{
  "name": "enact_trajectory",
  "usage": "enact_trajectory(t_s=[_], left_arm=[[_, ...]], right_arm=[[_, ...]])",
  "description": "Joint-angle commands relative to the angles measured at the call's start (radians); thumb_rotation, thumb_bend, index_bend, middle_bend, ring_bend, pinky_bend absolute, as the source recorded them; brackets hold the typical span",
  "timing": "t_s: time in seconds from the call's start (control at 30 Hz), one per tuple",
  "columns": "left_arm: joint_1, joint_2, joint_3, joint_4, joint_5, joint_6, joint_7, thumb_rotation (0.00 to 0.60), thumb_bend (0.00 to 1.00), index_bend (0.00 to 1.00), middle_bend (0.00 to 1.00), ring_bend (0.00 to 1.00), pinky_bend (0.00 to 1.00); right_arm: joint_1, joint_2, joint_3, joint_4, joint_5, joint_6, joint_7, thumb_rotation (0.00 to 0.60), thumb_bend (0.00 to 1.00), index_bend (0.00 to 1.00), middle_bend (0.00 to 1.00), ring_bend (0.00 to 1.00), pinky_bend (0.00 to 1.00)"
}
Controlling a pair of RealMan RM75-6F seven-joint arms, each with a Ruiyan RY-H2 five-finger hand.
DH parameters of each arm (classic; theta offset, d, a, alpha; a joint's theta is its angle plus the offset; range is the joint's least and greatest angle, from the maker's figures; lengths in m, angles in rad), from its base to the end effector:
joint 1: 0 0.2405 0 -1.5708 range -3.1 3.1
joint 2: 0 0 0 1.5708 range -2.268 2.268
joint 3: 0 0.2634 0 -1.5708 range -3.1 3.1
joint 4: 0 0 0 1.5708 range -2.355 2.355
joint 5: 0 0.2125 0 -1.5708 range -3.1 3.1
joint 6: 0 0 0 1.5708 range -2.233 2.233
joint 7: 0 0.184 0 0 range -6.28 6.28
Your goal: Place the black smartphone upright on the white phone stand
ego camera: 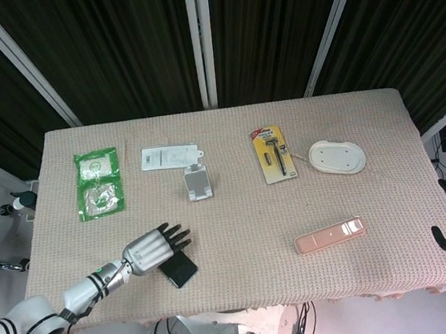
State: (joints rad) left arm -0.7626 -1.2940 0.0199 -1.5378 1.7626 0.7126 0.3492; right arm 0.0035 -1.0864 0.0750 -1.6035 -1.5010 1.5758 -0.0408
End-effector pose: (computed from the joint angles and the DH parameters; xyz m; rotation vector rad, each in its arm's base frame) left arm -0.1687 0.3147 -0.0317 -2.5310 -0.2012 -0.5599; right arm -0.3296 -0.2001 0.1911 1.3017 -0.8021 0.8552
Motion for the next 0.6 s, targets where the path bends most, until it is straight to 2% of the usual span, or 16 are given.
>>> enact_trajectory(t_s=[0.03,0.6], left_arm=[[-0.005,-0.005,0.006,0.006,-0.009,0.000,0.010,0.600,0.05,0.09,0.01,0.05,0.20],[-0.042,-0.041,0.027,0.033,-0.063,-0.007,-0.018,0.600,0.05,0.16,0.01,0.05,0.20]], right_arm=[[-0.002,-0.001,0.002,0.004,0.003,0.002,0.006,0.600,0.23,0.00,0.00,0.00,0.00],[0.001,-0.006,-0.002,0.014,0.006,-0.016,0.007,0.600,0.23,0.00,0.00,0.00,0.00]])
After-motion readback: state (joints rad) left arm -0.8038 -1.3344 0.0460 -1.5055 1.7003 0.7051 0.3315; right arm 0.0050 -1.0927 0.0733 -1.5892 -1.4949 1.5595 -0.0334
